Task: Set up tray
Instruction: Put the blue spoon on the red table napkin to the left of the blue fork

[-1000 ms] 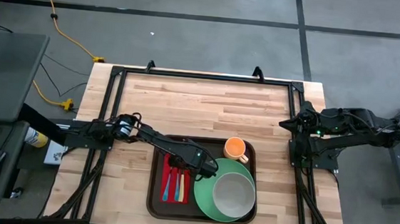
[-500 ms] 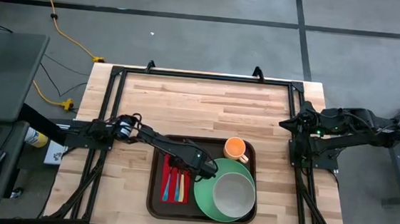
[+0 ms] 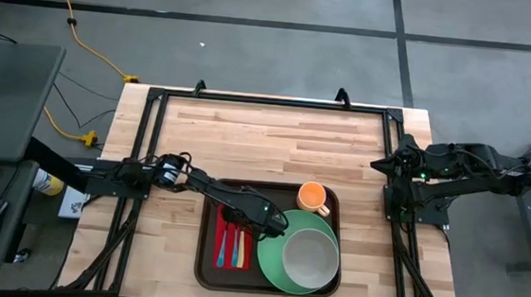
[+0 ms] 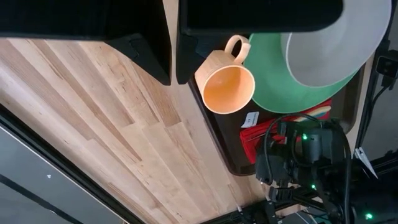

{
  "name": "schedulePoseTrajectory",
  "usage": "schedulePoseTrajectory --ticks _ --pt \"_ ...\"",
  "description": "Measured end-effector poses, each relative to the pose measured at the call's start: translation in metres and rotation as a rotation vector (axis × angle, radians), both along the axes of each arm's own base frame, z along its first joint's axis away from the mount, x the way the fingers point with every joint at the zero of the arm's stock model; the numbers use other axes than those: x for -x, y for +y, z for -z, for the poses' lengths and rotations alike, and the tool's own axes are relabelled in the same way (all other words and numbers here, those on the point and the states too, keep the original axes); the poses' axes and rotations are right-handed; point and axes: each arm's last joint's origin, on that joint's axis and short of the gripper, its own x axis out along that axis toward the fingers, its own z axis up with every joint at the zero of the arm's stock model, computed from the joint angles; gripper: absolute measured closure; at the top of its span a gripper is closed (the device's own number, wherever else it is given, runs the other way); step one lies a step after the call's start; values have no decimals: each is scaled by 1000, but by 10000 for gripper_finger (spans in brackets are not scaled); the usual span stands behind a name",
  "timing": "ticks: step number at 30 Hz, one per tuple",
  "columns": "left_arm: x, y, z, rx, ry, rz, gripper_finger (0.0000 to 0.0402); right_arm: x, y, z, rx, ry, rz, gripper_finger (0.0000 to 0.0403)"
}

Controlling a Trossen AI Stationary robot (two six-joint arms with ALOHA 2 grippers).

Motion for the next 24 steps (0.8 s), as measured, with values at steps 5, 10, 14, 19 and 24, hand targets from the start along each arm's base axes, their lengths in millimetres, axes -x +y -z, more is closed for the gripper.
schedulePoseTrajectory --ticks 5,10,14,19,24 --pt "1 0 0 -3 14 5 357 0 0 0 1 0 1 403" --pt "2 1 0 -9 29 7 357 0 0 0 8 1 2 403" --pt "2 1 0 -19 27 21 357 0 0 0 13 2 -1 403" --pt "2 1 0 -25 25 24 357 0 0 0 13 1 -1 403" --pt "2 0 0 5 33 10 357 0 0 0 13 2 -1 403"
